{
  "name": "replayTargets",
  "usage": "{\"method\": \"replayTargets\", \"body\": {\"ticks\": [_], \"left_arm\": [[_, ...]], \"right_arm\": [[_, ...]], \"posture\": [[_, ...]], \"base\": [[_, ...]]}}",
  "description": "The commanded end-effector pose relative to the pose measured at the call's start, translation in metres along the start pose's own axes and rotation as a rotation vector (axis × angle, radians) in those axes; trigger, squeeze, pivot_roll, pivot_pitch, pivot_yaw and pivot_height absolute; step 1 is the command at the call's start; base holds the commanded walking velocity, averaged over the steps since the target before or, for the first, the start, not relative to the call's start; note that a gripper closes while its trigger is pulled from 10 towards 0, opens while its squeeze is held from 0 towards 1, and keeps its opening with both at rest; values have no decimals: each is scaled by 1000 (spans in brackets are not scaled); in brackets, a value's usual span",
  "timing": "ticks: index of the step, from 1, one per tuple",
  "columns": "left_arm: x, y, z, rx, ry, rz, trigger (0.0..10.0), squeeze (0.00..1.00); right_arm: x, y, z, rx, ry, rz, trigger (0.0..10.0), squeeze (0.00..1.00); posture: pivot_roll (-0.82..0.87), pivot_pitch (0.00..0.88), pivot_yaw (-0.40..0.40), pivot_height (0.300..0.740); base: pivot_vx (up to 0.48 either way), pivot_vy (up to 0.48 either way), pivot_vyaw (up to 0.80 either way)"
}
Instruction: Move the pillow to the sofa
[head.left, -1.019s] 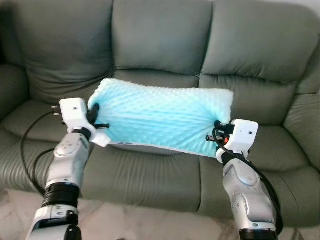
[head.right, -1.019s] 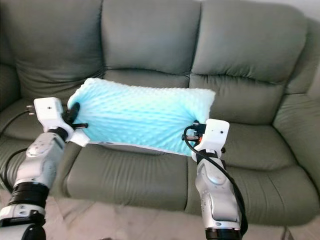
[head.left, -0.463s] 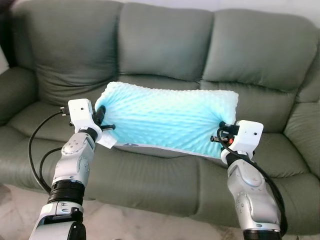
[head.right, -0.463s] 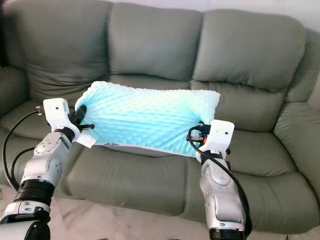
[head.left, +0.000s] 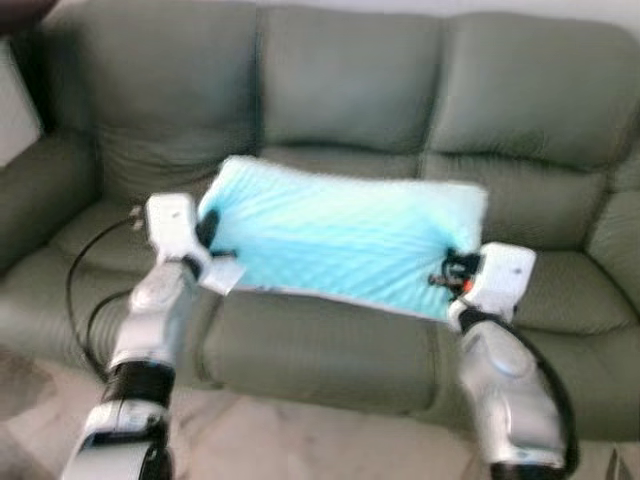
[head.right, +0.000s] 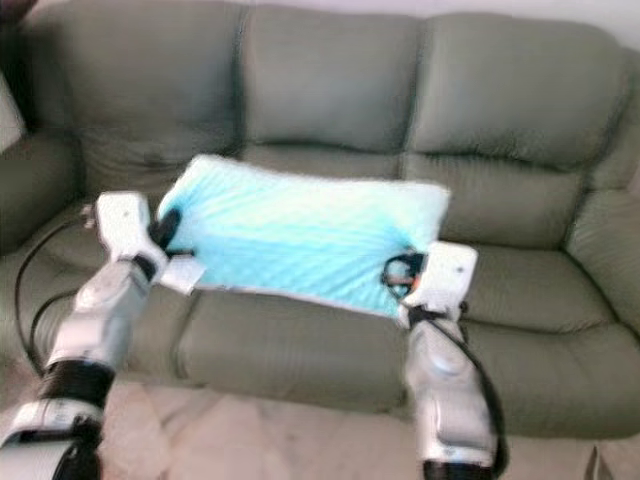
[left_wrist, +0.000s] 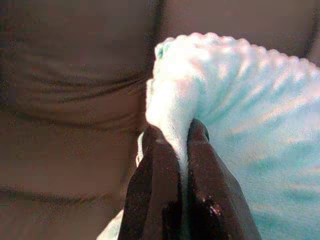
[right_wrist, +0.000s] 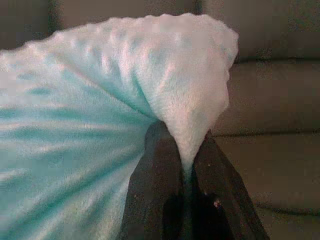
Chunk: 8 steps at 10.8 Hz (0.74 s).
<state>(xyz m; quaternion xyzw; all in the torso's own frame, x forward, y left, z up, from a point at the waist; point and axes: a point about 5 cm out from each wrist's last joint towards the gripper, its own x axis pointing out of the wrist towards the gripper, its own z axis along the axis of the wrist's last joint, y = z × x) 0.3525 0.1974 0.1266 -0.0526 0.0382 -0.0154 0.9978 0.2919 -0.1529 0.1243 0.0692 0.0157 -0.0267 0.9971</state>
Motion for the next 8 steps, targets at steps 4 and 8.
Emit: {"method": "replayTargets", "body": {"ticks": [4,8], "left_arm": [[-15,-21,-8,16,-30,-27,10000,0],[-24,-29,-20,-12,-2,-27,10000,0]], "right_arm": [[7,-6,13,-27,-49,-7,10000,0],[9,-6,15,-39,-51,1,10000,0]], "posture": [[-112,91,-21,740],[-108,86,-32,740]], "base": [[0,0,0],[0,0,0]]}}
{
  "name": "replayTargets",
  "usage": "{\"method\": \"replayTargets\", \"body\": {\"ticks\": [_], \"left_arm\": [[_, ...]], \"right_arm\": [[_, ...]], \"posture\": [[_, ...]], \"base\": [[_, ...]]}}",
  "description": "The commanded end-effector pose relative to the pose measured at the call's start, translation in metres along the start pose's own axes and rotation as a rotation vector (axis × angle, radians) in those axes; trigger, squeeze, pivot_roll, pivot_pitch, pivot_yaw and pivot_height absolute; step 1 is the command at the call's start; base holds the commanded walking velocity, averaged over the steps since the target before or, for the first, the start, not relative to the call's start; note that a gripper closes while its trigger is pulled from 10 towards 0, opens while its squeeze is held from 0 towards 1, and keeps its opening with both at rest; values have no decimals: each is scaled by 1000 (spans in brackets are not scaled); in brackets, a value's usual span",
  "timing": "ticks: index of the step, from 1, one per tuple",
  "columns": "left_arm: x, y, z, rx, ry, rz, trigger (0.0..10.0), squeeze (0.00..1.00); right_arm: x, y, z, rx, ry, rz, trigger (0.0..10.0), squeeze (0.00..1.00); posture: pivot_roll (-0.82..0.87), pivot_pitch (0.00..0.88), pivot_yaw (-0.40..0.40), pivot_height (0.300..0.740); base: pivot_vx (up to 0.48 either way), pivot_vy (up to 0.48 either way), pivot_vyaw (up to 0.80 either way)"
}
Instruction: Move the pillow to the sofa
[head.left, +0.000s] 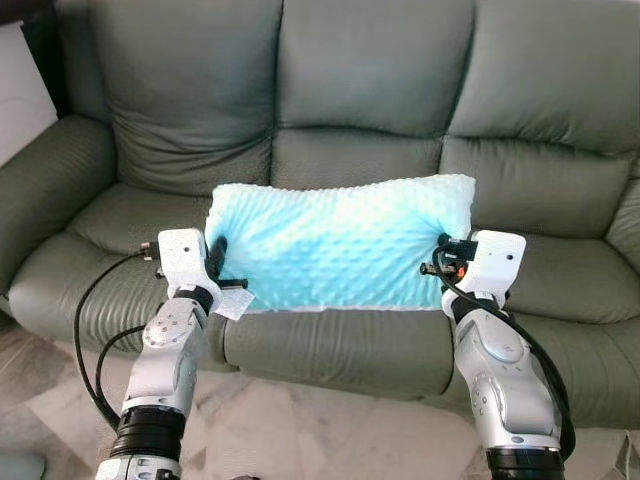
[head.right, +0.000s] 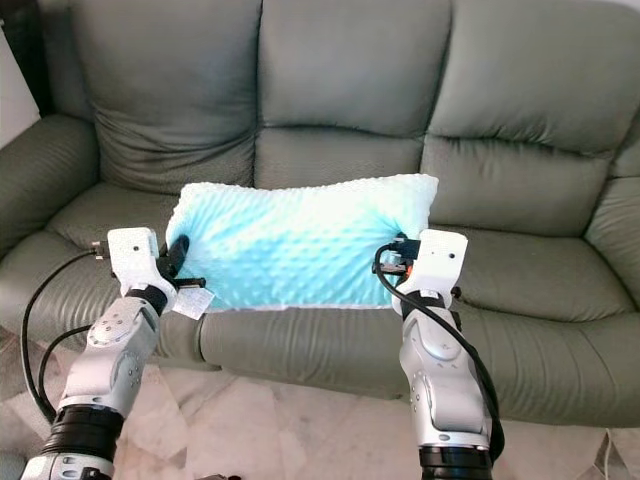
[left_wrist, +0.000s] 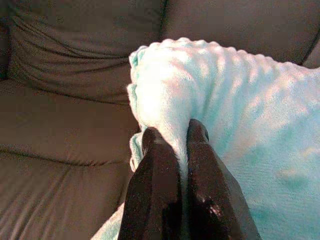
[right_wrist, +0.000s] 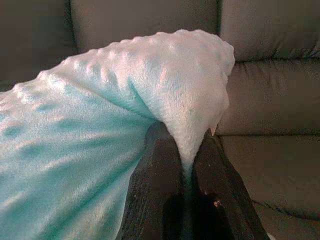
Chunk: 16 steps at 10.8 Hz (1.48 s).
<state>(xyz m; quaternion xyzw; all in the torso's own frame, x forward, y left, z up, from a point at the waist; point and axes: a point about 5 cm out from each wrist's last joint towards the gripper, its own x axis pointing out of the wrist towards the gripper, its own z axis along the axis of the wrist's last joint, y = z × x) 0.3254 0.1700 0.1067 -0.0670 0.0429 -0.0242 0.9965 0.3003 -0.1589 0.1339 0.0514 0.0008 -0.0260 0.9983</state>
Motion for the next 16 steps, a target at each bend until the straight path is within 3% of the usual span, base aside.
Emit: {"method": "replayTargets", "body": {"ticks": [1,2,3,4,10,16], "left_arm": [[2,-4,6,4,-14,-12,10000,0],[2,-5,7,4,-17,-12,10000,0],[2,-2,10,-67,-36,-2,10000,0],[3,0,11,-38,-35,1,10000,0],[7,13,16,-51,-42,44,10000,0],[6,10,16,-64,-55,-3,10000,0]], "right_arm": [[-1,-3,2,-5,-17,-5,10000,0],[-2,-3,2,-6,-15,-5,10000,0],[-2,-2,1,-8,-14,-5,10000,0],[-1,-3,1,-10,-13,-4,10000,0],[-3,-3,0,-9,-7,-1,10000,0],[-3,-4,0,-13,-6,-2,10000,0]], "posture": [[-111,83,-32,740],[-111,81,-32,740],[-112,78,-33,740],[-110,76,-36,740],[-114,73,-37,740],[-117,74,-40,740]], "base": [[0,-480,0],[0,-480,0],[0,0,0],[0,0,0],[0,0,0],[372,232,0]]}}
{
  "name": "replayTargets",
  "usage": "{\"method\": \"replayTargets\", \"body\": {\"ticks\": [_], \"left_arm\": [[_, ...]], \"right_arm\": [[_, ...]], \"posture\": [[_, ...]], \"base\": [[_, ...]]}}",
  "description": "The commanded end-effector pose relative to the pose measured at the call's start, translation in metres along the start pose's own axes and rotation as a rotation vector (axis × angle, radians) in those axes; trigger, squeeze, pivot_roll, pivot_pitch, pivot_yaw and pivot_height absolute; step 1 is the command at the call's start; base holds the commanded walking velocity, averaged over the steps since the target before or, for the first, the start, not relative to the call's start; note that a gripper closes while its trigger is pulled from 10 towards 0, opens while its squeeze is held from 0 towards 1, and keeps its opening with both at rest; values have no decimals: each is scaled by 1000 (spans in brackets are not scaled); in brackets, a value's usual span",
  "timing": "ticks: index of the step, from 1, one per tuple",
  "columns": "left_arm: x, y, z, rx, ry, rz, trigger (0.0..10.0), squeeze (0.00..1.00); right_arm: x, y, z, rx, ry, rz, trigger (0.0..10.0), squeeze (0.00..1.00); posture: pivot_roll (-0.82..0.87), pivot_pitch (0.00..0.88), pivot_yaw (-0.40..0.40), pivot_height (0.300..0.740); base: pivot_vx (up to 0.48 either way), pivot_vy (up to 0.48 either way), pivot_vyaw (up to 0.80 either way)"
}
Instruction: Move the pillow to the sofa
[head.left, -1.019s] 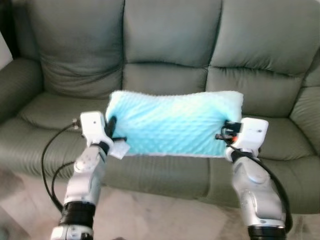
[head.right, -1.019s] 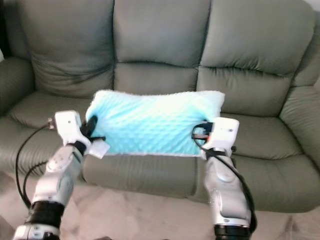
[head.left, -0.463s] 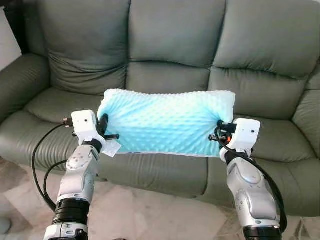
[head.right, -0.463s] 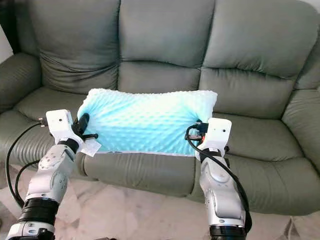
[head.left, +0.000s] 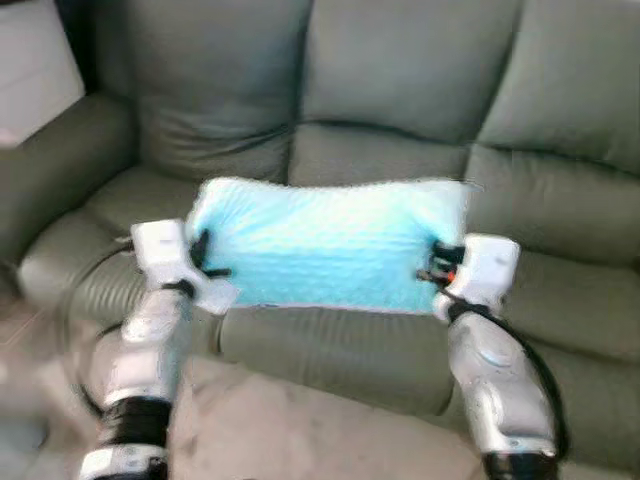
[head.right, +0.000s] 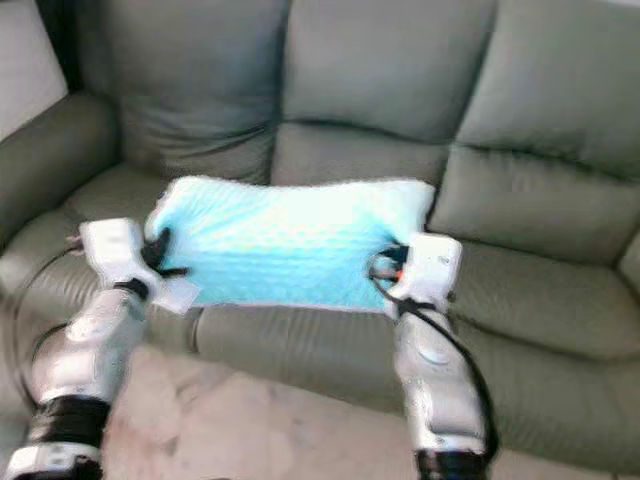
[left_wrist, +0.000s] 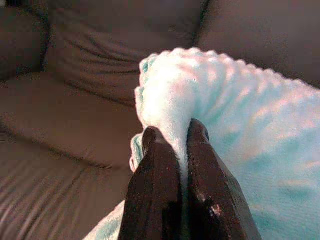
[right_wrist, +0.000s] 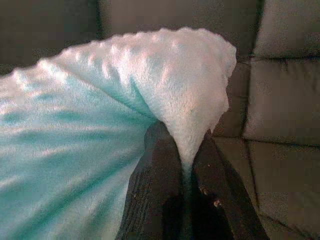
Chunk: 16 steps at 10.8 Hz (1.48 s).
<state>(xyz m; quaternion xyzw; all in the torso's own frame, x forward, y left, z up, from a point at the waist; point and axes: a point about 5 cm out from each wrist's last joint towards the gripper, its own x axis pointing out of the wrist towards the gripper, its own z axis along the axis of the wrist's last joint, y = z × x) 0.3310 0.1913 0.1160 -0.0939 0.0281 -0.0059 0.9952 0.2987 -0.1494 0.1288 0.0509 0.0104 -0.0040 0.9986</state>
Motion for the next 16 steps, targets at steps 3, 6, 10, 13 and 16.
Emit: {"method": "replayTargets", "body": {"ticks": [3,6,10,13,16], "left_arm": [[2,-14,-3,4,18,-49,10000,0],[2,-17,-5,-5,31,-76,10000,0],[3,-18,-2,-7,14,-98,10000,0],[3,-18,-1,-3,11,-106,10000,0],[3,-19,-5,-11,31,-101,10000,0]], "right_arm": [[-2,-12,7,-14,-29,-49,10000,0],[-2,-10,6,-13,-27,-53,10000,0],[-2,-9,4,-8,-22,-58,10000,0],[-2,-10,3,-7,-21,-60,10000,0],[-3,-10,2,-9,-18,-57,10000,0]], "posture": [[-117,75,-41,740],[-113,78,-39,740],[-115,77,-32,740],[-116,75,-29,740],[-116,73,-31,740]], "base": [[139,0,0],[0,0,0],[97,0,0],[461,0,0],[154,0,0]]}}
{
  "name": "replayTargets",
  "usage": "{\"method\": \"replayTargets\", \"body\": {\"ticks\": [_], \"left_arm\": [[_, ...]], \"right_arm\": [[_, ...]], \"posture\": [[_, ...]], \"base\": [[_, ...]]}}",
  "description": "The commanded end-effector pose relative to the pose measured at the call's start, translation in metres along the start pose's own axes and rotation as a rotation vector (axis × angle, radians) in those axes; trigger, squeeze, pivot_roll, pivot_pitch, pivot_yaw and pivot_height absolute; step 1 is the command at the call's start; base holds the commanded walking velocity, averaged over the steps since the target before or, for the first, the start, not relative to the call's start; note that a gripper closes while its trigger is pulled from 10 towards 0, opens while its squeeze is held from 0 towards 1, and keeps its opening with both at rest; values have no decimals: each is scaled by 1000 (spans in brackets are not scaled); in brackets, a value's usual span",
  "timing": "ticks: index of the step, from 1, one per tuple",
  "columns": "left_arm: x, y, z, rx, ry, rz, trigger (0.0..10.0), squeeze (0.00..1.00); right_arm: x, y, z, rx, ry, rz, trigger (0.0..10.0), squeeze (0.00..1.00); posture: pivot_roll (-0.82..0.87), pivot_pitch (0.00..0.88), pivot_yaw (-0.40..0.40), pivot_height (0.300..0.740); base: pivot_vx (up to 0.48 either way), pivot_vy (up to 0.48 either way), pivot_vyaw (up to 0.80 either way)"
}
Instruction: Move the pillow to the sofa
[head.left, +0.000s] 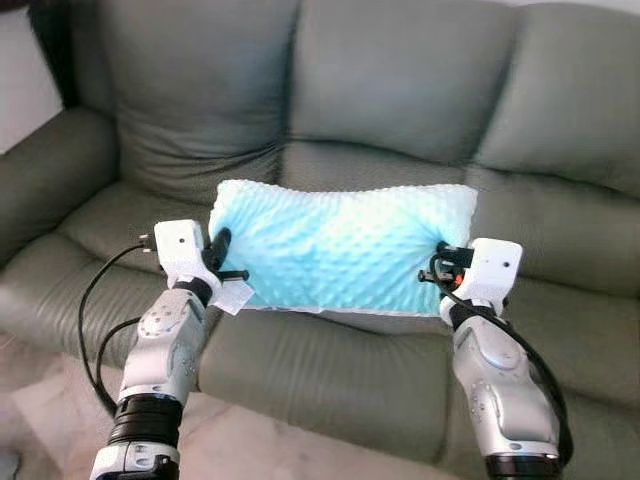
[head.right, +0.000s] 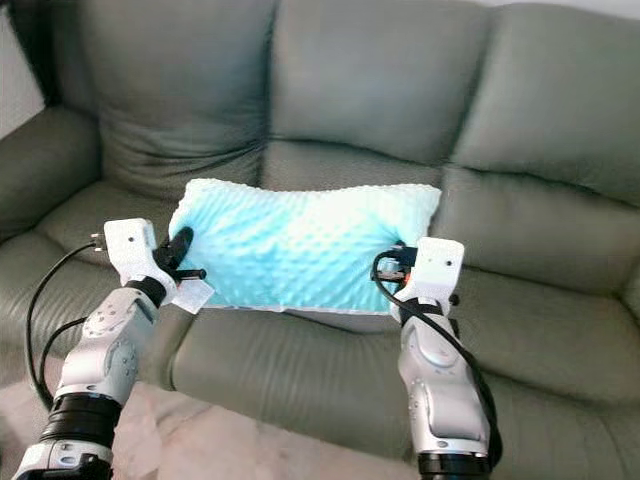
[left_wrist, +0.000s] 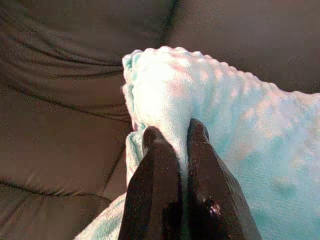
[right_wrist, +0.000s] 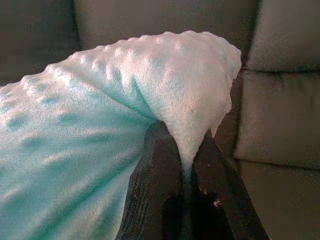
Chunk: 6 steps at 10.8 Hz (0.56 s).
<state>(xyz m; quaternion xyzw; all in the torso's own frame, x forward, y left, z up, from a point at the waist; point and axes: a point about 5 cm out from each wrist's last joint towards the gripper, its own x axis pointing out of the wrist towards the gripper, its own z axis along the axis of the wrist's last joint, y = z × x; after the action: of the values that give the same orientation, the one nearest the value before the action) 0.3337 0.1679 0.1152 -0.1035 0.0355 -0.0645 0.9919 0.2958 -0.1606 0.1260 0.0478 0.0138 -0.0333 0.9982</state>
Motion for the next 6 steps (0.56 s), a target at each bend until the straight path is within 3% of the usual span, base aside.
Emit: {"method": "replayTargets", "body": {"ticks": [1,6], "left_arm": [[-1,4,1,4,2,12,10000,0],[0,2,0,-3,5,8,10000,0]], "right_arm": [[0,1,4,-4,-22,2,10000,0],[-1,2,4,-6,-21,2,10000,0]], "posture": [[-117,73,-32,740],[-117,72,-30,740]], "base": [[0,0,0],[0,0,0]]}}
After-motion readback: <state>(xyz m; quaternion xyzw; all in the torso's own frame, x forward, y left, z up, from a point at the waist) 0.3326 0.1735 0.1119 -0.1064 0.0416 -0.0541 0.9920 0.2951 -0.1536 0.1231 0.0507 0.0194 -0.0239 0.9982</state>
